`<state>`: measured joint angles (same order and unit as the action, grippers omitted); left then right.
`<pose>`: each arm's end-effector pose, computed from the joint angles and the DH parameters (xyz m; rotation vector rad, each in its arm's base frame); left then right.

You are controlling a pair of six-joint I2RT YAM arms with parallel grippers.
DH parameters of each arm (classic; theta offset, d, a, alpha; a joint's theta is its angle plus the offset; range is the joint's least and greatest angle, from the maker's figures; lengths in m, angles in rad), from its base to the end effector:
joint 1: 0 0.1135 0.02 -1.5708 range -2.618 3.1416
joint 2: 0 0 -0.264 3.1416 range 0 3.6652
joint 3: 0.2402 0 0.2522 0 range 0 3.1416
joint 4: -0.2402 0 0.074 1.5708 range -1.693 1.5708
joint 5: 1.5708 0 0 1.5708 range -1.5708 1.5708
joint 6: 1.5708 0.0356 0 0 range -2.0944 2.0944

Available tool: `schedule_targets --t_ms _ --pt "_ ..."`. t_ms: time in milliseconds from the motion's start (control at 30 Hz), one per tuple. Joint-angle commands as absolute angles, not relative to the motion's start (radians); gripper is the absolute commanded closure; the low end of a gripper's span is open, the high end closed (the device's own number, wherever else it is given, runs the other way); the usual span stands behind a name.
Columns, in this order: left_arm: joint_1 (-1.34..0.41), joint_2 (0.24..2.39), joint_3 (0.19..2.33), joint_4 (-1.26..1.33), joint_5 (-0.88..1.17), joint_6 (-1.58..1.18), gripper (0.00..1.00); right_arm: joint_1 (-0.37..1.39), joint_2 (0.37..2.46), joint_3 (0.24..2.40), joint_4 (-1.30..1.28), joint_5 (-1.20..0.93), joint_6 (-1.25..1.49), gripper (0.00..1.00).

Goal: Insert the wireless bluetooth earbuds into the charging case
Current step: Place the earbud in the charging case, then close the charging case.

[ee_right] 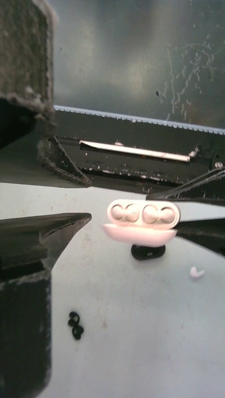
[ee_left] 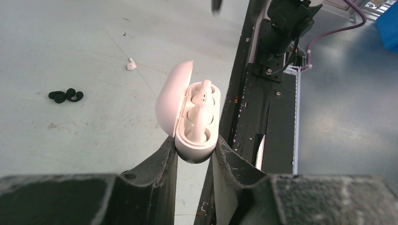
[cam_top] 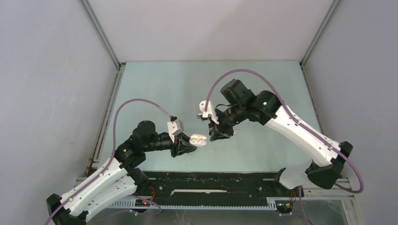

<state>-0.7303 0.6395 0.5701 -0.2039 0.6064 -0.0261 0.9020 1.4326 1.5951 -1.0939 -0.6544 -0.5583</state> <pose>0.1028 -0.1193 0.2861 1.0681 1.6126 -1.0741 0.1545 0.2305 0.3918 -1.8459 1.6479 0.9615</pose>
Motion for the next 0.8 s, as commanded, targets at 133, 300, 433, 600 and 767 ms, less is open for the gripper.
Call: schedule_targets --t_ms 133,300,433,600,767 --pt "-0.726 0.647 0.575 -0.161 0.626 -0.023 1.0 0.689 1.28 1.551 -0.967 -0.665 -0.581 0.69" --pt "-0.725 0.656 0.577 -0.16 0.626 -0.024 1.0 0.475 1.236 1.521 -0.683 -0.799 -0.389 0.52" --pt "-0.726 0.658 0.577 -0.16 0.624 -0.026 1.0 0.345 1.326 1.389 -0.319 -1.097 0.02 0.03" --pt "-0.725 0.646 0.574 -0.163 0.598 -0.024 1.0 0.376 1.472 1.364 -0.329 -1.465 -0.042 0.19" --pt "-0.725 0.656 0.577 -0.163 0.616 -0.023 1.0 0.555 1.431 1.365 -0.677 -1.18 -0.45 0.13"
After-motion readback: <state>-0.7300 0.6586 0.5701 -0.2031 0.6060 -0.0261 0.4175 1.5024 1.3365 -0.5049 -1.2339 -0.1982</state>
